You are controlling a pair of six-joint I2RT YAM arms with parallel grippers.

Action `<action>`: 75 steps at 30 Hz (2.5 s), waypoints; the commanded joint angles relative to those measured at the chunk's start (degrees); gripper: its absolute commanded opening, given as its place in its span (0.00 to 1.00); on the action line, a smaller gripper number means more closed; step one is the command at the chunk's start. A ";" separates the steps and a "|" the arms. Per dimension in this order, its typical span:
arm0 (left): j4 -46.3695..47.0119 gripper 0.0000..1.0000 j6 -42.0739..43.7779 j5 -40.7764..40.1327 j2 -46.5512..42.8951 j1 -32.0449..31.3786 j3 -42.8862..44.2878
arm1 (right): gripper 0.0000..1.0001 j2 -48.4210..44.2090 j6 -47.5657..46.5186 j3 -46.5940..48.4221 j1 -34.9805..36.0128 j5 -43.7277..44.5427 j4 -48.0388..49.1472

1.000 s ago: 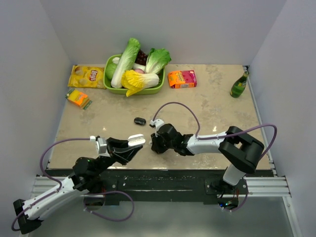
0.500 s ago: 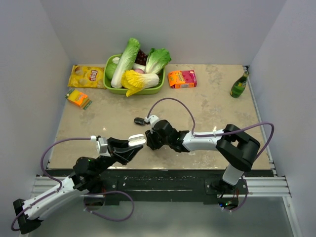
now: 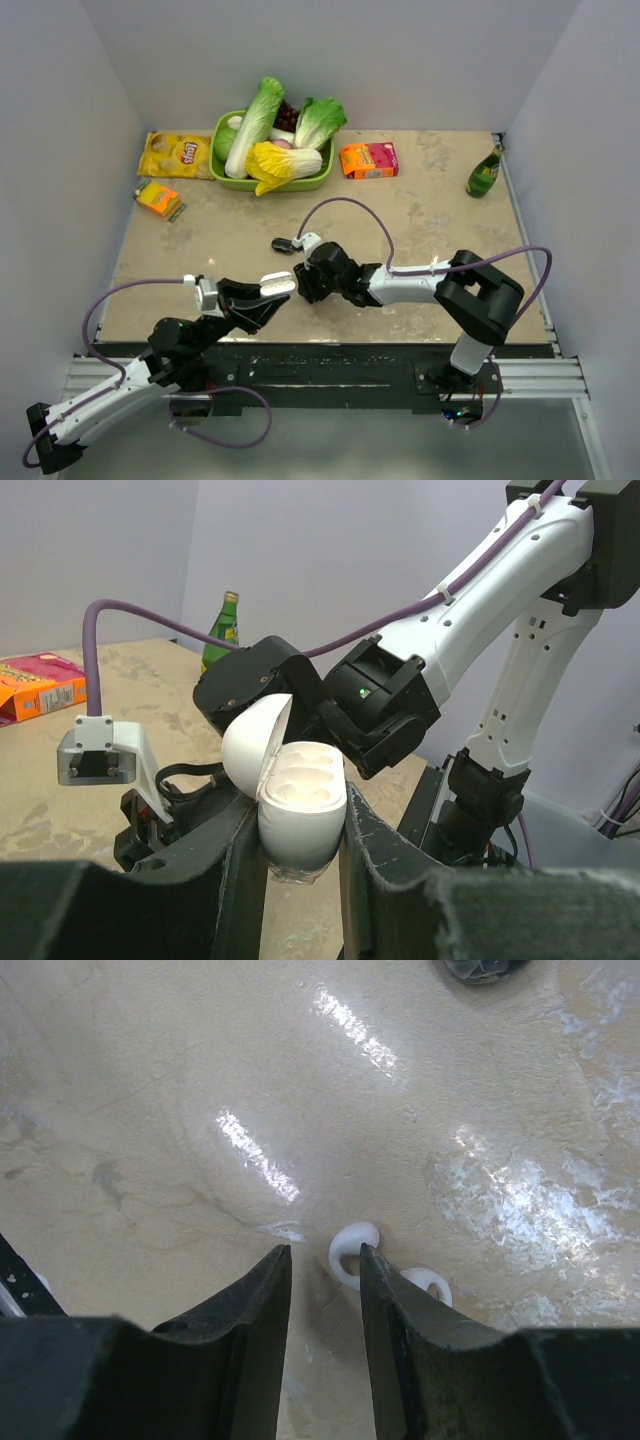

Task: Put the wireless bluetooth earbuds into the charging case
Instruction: Pick up the earbud from the center of the board, then place the earbud in the charging case.

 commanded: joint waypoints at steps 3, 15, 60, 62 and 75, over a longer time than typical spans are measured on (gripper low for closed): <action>0.78 0.00 -0.12 -0.13 0.30 0.13 -1.51 | 0.38 1.32 -1.28 2.13 -0.79 2.89 -1.05; 1.65 0.00 -0.12 -0.13 0.91 0.13 -1.86 | 0.25 0.88 -1.28 1.69 -1.23 5.61 -0.96; 29.43 0.00 -2.06 33.26 39.41 1.28 13.25 | 0.00 -55.81 -15.52 7.41 0.36 -31.65 -36.03; 29.69 0.00 -2.41 33.53 39.50 1.28 13.17 | 0.00 -55.72 -15.69 7.41 0.62 -31.57 -36.38; 32.33 0.00 -3.73 36.17 41.69 1.28 13.17 | 0.00 -51.15 -15.34 7.14 2.38 -28.31 -33.92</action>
